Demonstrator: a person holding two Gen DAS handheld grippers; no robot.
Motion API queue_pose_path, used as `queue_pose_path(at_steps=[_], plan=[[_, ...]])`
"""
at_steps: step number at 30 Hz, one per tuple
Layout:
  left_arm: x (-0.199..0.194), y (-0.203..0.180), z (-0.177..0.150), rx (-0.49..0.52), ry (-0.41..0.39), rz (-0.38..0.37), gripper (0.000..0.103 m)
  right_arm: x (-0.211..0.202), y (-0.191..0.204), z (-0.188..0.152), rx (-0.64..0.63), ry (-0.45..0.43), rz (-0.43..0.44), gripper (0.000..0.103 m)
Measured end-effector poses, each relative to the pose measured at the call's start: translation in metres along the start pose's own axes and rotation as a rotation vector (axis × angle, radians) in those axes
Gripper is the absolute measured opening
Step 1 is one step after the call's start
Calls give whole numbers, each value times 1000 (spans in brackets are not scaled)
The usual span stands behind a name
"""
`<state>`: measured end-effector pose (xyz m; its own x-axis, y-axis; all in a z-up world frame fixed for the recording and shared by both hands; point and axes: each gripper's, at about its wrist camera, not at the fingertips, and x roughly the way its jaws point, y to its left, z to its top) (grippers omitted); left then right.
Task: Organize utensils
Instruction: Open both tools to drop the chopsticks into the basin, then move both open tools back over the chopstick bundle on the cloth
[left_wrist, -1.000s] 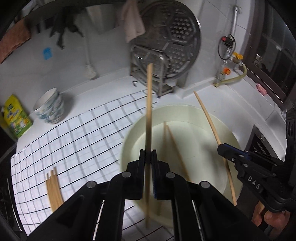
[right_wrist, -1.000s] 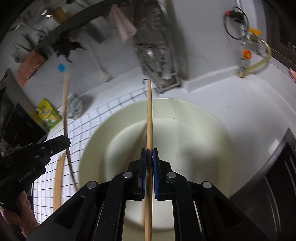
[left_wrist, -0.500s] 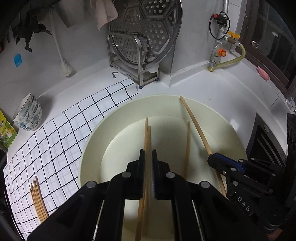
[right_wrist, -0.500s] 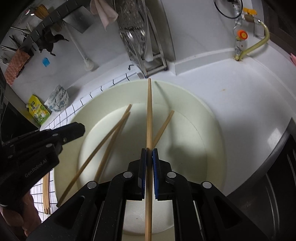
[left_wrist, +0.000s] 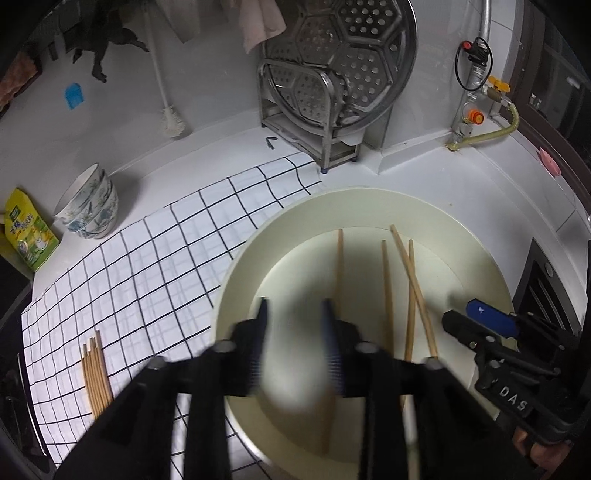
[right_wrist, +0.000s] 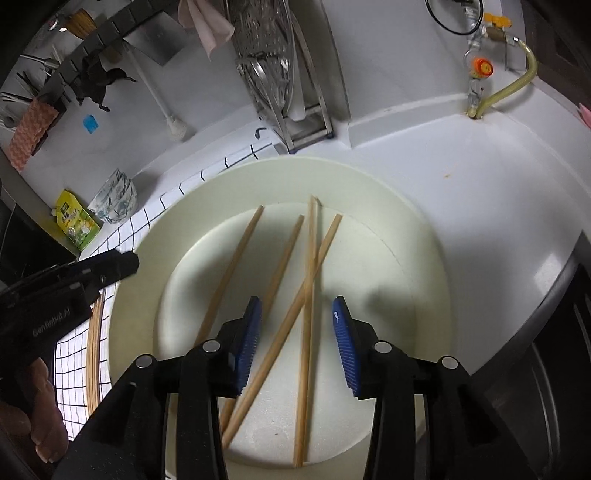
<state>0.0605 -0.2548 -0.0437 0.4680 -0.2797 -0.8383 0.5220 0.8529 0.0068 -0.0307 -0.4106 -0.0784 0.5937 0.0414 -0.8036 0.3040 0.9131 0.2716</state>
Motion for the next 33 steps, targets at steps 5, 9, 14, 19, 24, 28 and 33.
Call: queue_pose_path(at_steps=[5,9,14,19,24,28,33], plan=[[-16,5,-5,-12,-35,4,65,-10,4,-3,-5,-9,-7,39],[-25,6,-9,-13,-43,4,65,-17,8,-8,-13,-11,-10,40],[-38,7,-13,-14,-58,5,68,-28,15,-12,-24,-20,-19,42],[-54,13,-15,-20,-87,9,74,-39,22,-13,-34,-34,-26,44],[-72,21,-16,-22,-124,18,77,-51,35,-15,-54,-53,-30,46],[-87,30,-18,-29,-153,24,80,-58,47,-16,-71,-63,-29,48],[-101,48,-23,-53,-180,39,83,-62,65,-18,-102,-67,-22,50]])
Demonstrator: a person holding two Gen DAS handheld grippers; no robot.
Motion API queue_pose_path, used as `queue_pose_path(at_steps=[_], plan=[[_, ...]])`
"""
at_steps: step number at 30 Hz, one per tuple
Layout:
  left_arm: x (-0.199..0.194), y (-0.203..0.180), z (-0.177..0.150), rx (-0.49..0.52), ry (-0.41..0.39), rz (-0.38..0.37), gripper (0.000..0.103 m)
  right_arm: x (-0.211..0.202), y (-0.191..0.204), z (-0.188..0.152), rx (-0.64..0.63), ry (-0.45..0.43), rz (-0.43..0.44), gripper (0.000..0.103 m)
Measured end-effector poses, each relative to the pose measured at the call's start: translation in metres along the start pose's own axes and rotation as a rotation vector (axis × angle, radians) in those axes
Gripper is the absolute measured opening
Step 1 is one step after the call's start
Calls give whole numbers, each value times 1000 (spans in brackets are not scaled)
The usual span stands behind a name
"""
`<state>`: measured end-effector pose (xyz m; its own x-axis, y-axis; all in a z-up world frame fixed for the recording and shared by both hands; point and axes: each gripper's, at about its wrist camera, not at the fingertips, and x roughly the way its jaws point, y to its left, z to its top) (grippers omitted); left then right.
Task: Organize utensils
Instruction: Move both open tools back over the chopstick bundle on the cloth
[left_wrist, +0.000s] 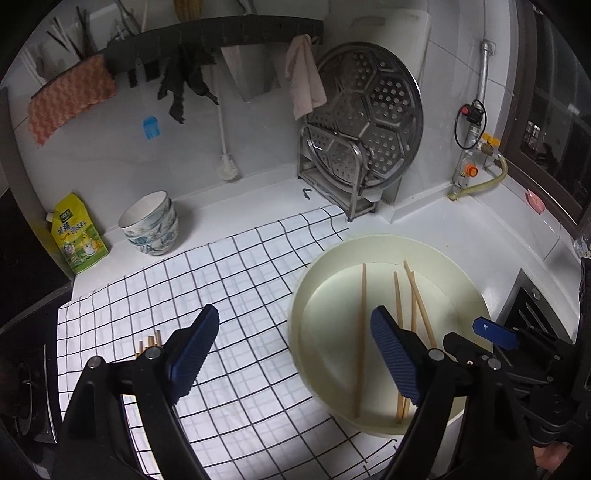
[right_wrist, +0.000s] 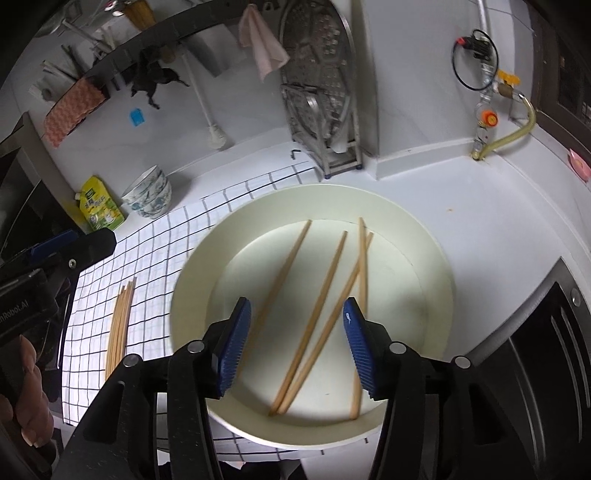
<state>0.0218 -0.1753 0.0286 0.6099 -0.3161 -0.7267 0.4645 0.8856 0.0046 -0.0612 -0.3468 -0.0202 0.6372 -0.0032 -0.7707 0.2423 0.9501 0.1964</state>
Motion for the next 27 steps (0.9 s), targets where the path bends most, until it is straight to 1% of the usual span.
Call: queue_pose_path(at_steps=[5,9,14,16,20,24,27], plan=[[-9,25,-7,-44,-5,28,84,2,24,2,-45,7,21,50],[-13,49,-14,-80,-4,67,84,5,45,5,-84,12,47,52],[-18,80,-24,-138,8,111,84,11,77,9,-141,16,100,53],[-21,94,-29,-162,10,131,84,14,91,10,-162,14,121,54],[-25,119,-40,-208,11,141,85,24,116,10,-197,28,161,54],[-24,150,-53,-251,34,161,85,39,148,12,-242,57,171,54],[-30,173,-65,-264,31,194,85,44,168,12,-252,51,191,54]])
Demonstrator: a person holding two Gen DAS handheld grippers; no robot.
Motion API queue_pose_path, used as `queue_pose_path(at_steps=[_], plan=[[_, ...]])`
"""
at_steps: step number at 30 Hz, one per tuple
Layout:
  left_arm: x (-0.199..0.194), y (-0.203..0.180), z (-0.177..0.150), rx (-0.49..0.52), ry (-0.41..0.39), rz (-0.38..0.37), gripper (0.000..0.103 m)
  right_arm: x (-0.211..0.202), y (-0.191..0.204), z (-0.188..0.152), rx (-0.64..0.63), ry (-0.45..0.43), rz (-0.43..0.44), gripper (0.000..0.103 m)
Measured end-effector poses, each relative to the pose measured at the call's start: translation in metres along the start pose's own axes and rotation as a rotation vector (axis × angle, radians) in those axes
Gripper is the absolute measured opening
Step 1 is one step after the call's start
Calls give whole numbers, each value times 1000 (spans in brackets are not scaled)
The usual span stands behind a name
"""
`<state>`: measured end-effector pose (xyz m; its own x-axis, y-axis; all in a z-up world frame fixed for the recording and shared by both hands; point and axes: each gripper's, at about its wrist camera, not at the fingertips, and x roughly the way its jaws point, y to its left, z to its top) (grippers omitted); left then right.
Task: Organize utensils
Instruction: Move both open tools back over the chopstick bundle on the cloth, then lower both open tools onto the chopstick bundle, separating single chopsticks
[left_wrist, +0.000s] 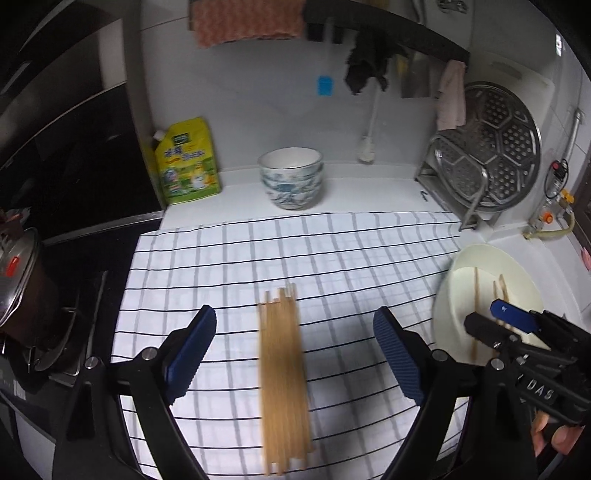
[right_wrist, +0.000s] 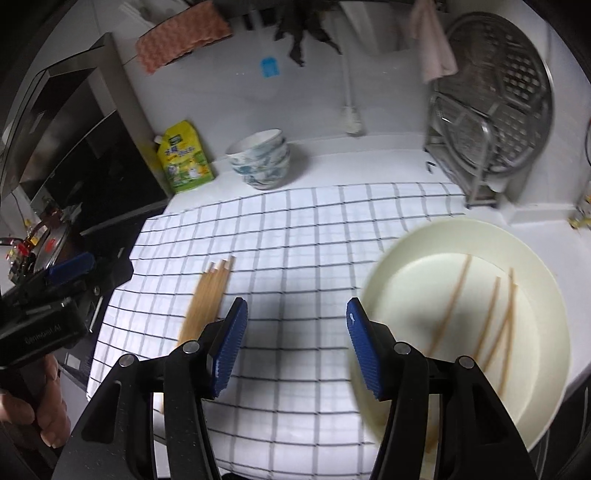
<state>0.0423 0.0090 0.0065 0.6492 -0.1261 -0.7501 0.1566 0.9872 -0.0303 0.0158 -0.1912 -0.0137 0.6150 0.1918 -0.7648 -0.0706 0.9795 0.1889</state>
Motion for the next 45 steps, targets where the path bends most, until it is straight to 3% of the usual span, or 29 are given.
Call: queue_pose_path(at_steps=[9,17,29,45], plan=[[15,73,-23,-69,48,72,85,36,50,-11,-27,48,38,55],[36,107,-40,-75,97,78,85,74,79,-31,-27,126,39,55],[66,115,-63,-51,156,24,85,121,91,-61,1,212,-11,55],[86,118,-78,-41,184,-30,85,141,103,-75,-43,246,-103,54]])
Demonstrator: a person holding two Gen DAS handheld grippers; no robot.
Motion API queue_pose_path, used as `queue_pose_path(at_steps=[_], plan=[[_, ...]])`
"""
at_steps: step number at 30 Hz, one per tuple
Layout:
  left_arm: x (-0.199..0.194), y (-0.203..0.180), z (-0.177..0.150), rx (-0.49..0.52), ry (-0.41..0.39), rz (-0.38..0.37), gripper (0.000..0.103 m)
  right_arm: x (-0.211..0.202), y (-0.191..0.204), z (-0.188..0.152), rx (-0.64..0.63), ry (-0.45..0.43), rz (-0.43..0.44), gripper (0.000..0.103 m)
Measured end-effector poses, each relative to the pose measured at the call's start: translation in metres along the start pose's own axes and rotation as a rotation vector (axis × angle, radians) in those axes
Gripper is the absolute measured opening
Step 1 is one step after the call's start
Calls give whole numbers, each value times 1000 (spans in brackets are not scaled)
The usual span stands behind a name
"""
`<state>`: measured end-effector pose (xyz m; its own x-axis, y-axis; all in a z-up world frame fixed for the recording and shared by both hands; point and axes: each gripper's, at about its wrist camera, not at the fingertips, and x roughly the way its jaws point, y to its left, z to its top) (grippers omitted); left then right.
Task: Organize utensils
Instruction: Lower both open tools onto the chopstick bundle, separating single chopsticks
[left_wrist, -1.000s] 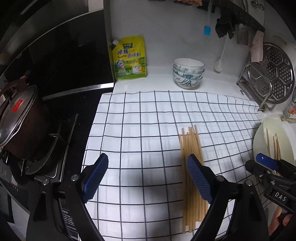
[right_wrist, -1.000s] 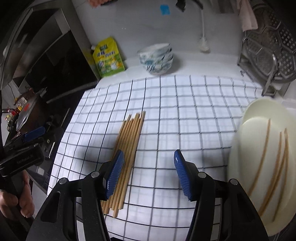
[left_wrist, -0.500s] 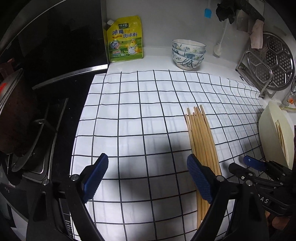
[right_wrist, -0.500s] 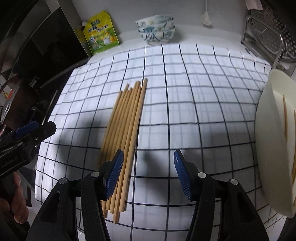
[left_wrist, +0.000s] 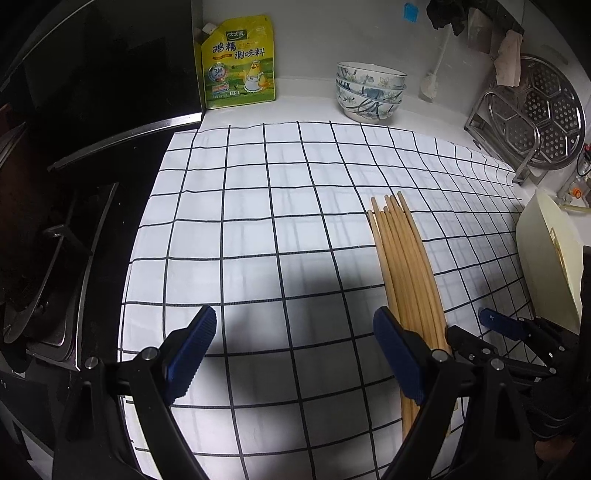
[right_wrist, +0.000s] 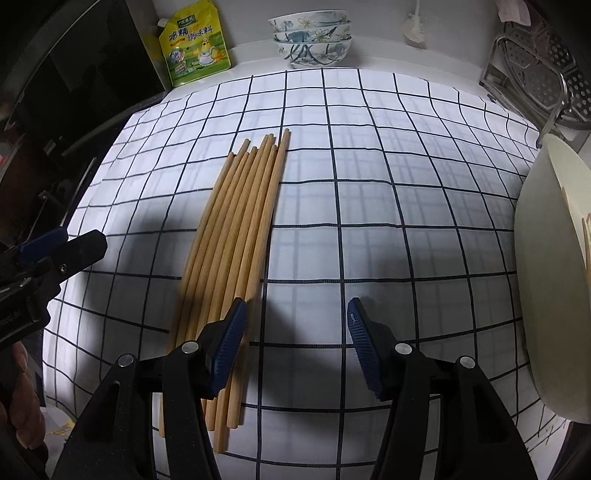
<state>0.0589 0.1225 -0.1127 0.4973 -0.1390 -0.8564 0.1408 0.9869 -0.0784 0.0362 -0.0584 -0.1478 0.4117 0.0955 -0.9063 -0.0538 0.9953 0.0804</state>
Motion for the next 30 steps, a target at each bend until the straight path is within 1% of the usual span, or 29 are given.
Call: queue_pose_path(at_steps=[10,16,20,26,30], plan=[[5,-5,-7,2,20,-15,85,0,4,-4,-36,9,-23,54],[8,-19,-11,28,37,-60,85,-1,-4,-5,-11,9,-24,54],[13,-29,-14,43,49,-71,85,-2,-13,-7,10,7,-32,54],[22,-37,-18,59,67,-67,85,-4,-26,-9,34,2,-46,54],[27,-39,-20,68,77,-41,85,-4,-32,-10,48,1,-51,54]])
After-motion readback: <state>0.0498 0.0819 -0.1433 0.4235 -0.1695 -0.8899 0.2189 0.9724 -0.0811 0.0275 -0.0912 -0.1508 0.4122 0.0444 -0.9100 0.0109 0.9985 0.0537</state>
